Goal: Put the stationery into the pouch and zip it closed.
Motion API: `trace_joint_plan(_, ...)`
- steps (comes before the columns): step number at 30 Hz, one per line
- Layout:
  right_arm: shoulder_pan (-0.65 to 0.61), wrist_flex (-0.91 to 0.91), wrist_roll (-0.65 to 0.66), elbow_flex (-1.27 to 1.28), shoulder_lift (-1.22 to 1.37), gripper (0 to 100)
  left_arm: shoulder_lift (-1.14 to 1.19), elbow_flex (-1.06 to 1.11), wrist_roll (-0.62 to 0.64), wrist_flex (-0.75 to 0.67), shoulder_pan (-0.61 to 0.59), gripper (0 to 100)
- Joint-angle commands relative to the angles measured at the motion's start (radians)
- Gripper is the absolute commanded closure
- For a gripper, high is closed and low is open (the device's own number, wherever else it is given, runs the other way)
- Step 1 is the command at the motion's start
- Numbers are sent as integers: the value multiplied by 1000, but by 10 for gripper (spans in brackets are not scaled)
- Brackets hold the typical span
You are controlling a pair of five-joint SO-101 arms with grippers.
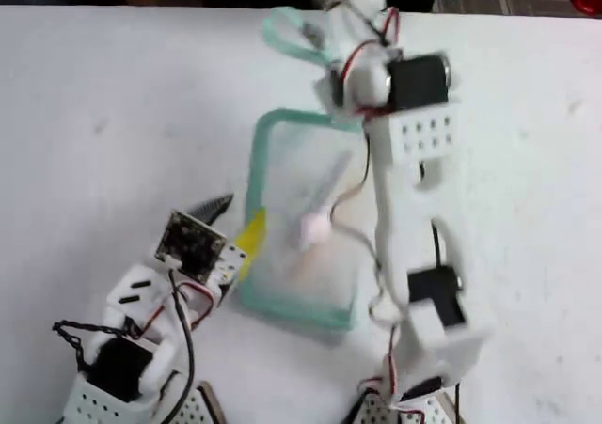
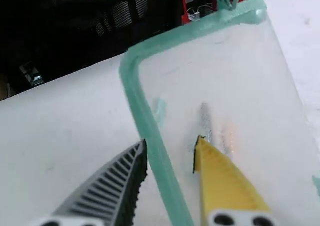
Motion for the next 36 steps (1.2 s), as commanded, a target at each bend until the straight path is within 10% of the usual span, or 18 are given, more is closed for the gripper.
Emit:
trace_joint_plan(1, -96, 18, -23, 117, -231, 982, -8, -15, 11, -29, 79, 819)
trace_joint_plan(20, -406, -36, -187, 164, -460, 982, -8, -75, 5, -109, -153, 820)
trace_joint_plan(29, -427, -97, -281, 164, -452, 982, -10, -471, 12, 327, -378, 820)
trace_joint_plan(36, -582, -168, -321, 164, -452, 982, -10, -704, 6, 562, -277, 812)
